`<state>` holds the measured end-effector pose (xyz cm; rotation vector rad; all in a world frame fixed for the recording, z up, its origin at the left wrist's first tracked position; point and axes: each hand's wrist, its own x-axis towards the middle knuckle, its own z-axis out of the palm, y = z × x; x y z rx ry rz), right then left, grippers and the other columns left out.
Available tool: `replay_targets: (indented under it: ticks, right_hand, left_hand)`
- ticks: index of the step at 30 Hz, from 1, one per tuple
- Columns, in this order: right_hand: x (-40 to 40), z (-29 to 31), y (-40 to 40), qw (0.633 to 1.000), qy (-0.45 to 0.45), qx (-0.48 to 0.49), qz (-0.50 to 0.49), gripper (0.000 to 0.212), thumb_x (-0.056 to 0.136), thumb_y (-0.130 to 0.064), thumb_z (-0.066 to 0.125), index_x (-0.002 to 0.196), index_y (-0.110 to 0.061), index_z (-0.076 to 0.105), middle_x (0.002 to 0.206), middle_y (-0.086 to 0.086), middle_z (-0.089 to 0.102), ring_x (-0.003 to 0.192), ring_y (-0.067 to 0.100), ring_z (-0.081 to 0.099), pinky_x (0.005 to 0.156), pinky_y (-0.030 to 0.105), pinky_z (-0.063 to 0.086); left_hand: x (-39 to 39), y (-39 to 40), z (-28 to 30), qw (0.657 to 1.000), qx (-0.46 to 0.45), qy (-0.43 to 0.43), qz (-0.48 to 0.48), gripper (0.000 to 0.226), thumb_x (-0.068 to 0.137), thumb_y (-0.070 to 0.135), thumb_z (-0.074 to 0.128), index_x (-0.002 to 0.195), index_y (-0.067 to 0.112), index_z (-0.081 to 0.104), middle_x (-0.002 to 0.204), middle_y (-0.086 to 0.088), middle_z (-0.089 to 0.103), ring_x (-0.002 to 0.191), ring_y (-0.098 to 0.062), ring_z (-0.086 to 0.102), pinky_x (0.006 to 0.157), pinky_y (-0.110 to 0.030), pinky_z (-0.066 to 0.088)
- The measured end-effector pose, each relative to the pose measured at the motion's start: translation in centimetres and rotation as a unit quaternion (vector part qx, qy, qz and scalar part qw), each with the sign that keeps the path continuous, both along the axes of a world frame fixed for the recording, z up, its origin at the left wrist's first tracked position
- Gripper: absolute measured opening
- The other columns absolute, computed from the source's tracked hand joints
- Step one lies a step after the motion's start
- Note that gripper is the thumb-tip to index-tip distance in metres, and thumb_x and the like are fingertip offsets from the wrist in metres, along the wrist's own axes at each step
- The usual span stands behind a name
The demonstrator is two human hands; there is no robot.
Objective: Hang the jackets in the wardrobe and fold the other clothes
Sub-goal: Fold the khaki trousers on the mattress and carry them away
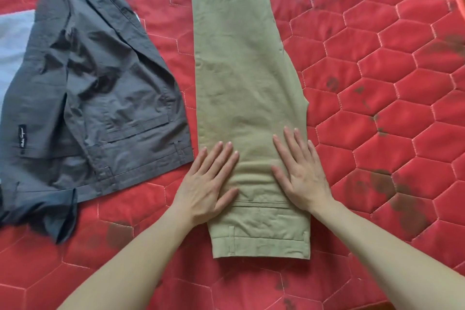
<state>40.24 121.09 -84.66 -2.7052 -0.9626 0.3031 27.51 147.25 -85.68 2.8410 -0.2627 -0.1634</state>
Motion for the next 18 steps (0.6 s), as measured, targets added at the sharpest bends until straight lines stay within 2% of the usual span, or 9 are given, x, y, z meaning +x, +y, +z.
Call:
replay_targets:
  ticks: [4,8,12,15,18]
  right_hand:
    - [0.7,-0.3,-5.2,0.973,-0.064,-0.06,0.213,0.066,0.109,-0.058,0.027,0.167,-0.026,0.02,0.175,0.007,0.013,0.162,0.024,0.012,0.128,0.052,0.017]
    - [2.7,0.3,-8.1,0.939,-0.063,-0.068,0.331,0.067,0.109,-0.05,0.04,0.167,-0.023,0.021,0.174,0.015,0.011,0.161,0.029,0.014,0.128,0.049,0.019]
    - [4.3,1.2,-8.8,0.921,-0.013,-0.051,0.385,0.078,0.096,-0.03,0.053,0.166,-0.016,0.022,0.173,0.019,0.011,0.161,0.033,0.014,0.13,0.045,0.015]
    - [4.7,1.2,-8.6,0.915,-0.066,-0.048,0.395,0.072,0.098,-0.024,0.05,0.166,-0.019,0.025,0.173,0.016,0.017,0.16,0.032,0.019,0.13,0.046,0.017]
    - [4.6,0.7,-7.8,0.913,-0.095,-0.039,0.396,0.068,0.102,-0.024,0.053,0.165,-0.023,0.027,0.172,0.012,0.022,0.159,0.032,0.021,0.128,0.049,0.022]
  left_hand:
    - [-2.1,3.3,0.0,0.989,-0.024,0.026,-0.142,0.096,0.099,0.068,0.045,0.167,0.011,0.008,0.176,-0.007,0.002,0.162,-0.025,0.005,0.13,-0.047,0.01]
    - [-2.0,6.4,0.4,0.971,-0.063,0.055,-0.226,0.095,0.097,0.058,0.052,0.167,0.009,0.008,0.176,-0.008,0.003,0.162,-0.026,0.006,0.131,-0.045,0.008]
    - [-1.0,7.4,0.8,0.961,-0.029,0.038,-0.274,0.094,0.089,0.034,0.059,0.167,0.009,0.012,0.176,-0.009,0.006,0.162,-0.025,0.008,0.131,-0.044,0.013]
    - [-0.4,6.9,0.8,0.955,0.022,-0.002,-0.294,0.084,0.097,0.031,0.059,0.167,0.013,0.017,0.175,-0.007,0.01,0.162,-0.024,0.01,0.131,-0.045,0.014]
    - [-0.3,5.9,0.7,0.956,0.03,-0.004,-0.29,0.075,0.103,0.023,0.052,0.167,0.016,0.015,0.175,-0.007,0.01,0.161,-0.025,0.01,0.131,-0.047,0.015]
